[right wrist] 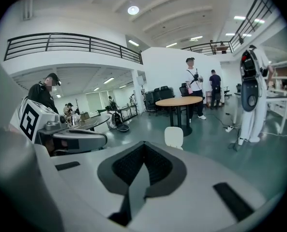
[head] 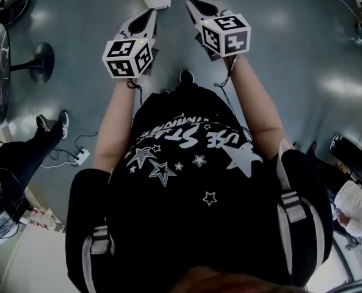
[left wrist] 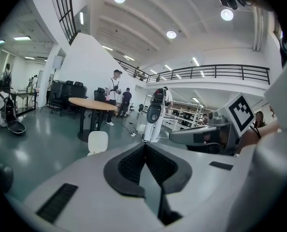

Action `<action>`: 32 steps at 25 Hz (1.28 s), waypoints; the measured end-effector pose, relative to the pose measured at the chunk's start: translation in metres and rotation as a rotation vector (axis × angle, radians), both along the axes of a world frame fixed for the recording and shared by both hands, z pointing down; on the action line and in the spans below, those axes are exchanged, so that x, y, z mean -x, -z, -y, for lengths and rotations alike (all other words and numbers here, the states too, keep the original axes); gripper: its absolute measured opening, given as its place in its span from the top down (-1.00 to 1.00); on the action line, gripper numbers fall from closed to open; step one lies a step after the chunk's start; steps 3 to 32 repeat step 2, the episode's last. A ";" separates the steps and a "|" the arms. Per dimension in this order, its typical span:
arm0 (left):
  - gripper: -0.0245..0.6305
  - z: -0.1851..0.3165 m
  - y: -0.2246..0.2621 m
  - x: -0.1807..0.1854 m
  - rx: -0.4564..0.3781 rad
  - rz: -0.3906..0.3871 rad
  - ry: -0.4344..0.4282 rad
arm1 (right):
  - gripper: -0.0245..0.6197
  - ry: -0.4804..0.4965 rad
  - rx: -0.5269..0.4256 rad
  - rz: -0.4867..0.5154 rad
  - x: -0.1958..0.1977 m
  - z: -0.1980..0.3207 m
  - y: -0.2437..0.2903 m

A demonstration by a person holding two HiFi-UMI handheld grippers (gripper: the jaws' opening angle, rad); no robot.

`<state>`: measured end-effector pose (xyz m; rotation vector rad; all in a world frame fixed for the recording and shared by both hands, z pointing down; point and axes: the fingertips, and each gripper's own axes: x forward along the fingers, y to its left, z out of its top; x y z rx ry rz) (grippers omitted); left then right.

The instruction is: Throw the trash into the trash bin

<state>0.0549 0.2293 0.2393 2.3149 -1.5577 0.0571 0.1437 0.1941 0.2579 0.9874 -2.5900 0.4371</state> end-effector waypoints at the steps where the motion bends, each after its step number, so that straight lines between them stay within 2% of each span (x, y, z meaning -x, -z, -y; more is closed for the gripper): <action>1: 0.89 0.005 0.002 -0.004 -0.003 0.003 0.003 | 0.90 0.000 -0.002 0.002 -0.004 0.005 0.001; 32: 0.89 0.009 0.004 -0.007 -0.006 0.006 0.005 | 0.90 0.000 -0.003 0.003 -0.007 0.009 0.002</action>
